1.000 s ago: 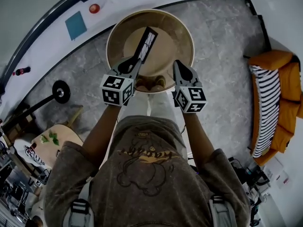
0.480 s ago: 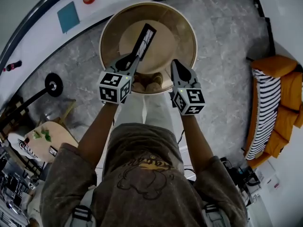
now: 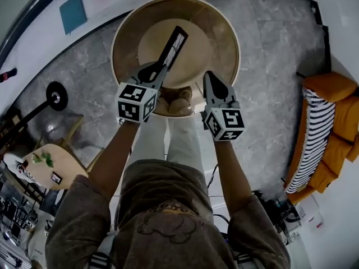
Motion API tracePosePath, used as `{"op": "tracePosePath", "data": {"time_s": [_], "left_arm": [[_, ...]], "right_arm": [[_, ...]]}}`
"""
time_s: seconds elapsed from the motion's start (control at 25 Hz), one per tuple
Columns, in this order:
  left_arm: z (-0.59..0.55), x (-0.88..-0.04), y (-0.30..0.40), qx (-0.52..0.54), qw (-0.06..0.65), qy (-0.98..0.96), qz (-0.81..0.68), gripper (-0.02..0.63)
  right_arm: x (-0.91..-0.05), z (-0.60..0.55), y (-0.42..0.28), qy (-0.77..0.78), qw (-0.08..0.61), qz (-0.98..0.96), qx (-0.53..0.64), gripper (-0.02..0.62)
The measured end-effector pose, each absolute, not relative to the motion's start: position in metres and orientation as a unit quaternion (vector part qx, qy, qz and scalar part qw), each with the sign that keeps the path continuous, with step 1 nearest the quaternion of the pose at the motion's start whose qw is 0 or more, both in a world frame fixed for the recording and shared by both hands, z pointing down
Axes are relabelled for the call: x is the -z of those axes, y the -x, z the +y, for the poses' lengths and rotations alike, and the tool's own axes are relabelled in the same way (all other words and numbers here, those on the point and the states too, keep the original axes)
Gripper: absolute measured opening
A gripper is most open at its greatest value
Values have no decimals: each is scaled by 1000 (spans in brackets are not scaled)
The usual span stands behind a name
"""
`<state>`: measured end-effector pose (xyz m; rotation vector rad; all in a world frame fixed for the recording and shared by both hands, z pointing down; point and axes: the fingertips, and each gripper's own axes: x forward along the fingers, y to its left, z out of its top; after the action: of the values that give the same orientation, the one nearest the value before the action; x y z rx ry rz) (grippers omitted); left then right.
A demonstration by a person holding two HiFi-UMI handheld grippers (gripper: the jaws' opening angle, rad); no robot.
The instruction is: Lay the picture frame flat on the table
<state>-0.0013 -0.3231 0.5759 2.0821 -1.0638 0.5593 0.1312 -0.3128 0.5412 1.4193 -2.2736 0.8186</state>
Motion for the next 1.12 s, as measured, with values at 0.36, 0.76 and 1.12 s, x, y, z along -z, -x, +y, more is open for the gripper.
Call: {"op": "tracePosePath", "data": {"time_s": [0.36, 0.76, 1.12], "left_arm": [[-329, -626, -3, -218, 383, -798, -412, 81], [-328, -675, -10, -222, 404, -788, -409, 81], [-327, -701, -14, -223, 413, -783, -408, 81]], "right_arm": [[-582, -323, -131, -494, 177, -797, -300, 20], [-621, -320, -128, -482, 184, -795, -319, 20], [-641, -318, -125, -475, 183, -796, -329, 20]]}}
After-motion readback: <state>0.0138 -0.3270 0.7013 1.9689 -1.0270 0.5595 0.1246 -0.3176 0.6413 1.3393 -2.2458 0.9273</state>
